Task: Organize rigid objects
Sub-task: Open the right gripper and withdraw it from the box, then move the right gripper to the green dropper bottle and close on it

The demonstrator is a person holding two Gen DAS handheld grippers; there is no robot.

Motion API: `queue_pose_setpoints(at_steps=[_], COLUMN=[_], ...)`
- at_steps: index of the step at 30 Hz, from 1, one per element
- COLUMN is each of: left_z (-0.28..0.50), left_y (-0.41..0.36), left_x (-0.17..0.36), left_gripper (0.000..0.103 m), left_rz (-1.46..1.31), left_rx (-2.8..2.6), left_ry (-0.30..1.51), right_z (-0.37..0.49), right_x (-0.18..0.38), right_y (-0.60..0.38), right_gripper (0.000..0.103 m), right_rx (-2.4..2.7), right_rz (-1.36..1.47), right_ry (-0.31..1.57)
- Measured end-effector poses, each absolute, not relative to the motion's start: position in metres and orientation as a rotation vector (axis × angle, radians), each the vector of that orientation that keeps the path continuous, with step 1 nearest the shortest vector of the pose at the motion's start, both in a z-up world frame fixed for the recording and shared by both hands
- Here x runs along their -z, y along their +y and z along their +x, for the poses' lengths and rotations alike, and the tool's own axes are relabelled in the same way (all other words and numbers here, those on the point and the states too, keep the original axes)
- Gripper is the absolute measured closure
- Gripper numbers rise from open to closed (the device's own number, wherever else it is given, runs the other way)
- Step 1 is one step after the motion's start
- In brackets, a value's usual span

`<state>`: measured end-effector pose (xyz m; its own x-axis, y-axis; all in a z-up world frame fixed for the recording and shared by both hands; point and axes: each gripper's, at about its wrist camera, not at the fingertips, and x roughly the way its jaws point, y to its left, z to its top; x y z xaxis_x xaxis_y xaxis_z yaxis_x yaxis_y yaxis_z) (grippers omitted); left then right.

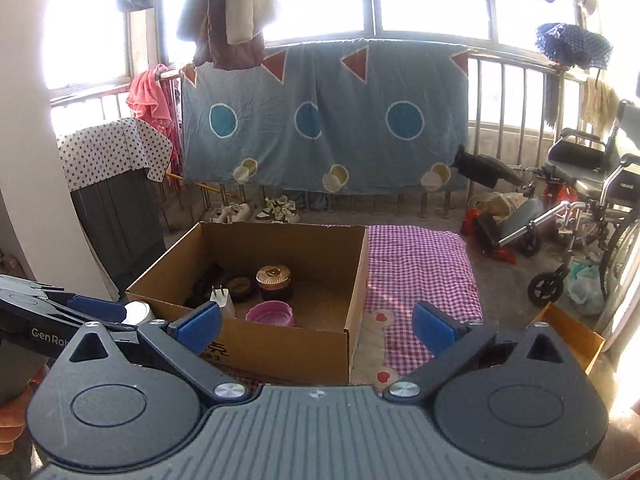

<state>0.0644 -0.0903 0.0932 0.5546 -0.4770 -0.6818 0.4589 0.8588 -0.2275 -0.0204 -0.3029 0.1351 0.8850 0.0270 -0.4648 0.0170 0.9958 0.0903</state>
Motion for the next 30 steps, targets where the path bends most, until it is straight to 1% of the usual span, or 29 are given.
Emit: queue_pose_setpoints(at_steps=[7, 13, 15, 19, 25, 30], left_z=[0.062, 0.069, 0.070, 0.066, 0.059, 0.041], left_y=[-0.077, -0.068, -0.071, -0.073, -0.060, -0.052], left_x=[-0.068, -0.059, -0.059, -0.057, -0.044, -0.039], left_gripper=[0.001, 0.001, 0.001, 0.000, 0.000, 0.000], left_rz=[-0.060, -0.101, -0.086, -0.063, -0.094, -0.020], left_rx=[0.495, 0.489, 0.501, 0.547, 0.619, 0.598], left_ry=[0.823, 0.844, 0.836, 0.800, 0.824, 0.730], right_z=[-0.030, -0.033, -0.035, -0.037, -0.038, -0.036], right_x=[-0.122, -0.117, -0.115, -0.107, -0.084, -0.076], right_y=[-0.300, -0.303, -0.308, -0.331, -0.337, -0.328], right_gripper=[0.000, 0.000, 0.000, 0.000, 0.000, 0.000], right_rx=[0.104, 0.106, 0.102, 0.009, -0.060, -0.138], right_rz=[0.014, -0.046, -0.016, 0.145, 0.311, 0.391], right_ry=[0.465, 0.434, 0.417, 0.420, 0.454, 0.429])
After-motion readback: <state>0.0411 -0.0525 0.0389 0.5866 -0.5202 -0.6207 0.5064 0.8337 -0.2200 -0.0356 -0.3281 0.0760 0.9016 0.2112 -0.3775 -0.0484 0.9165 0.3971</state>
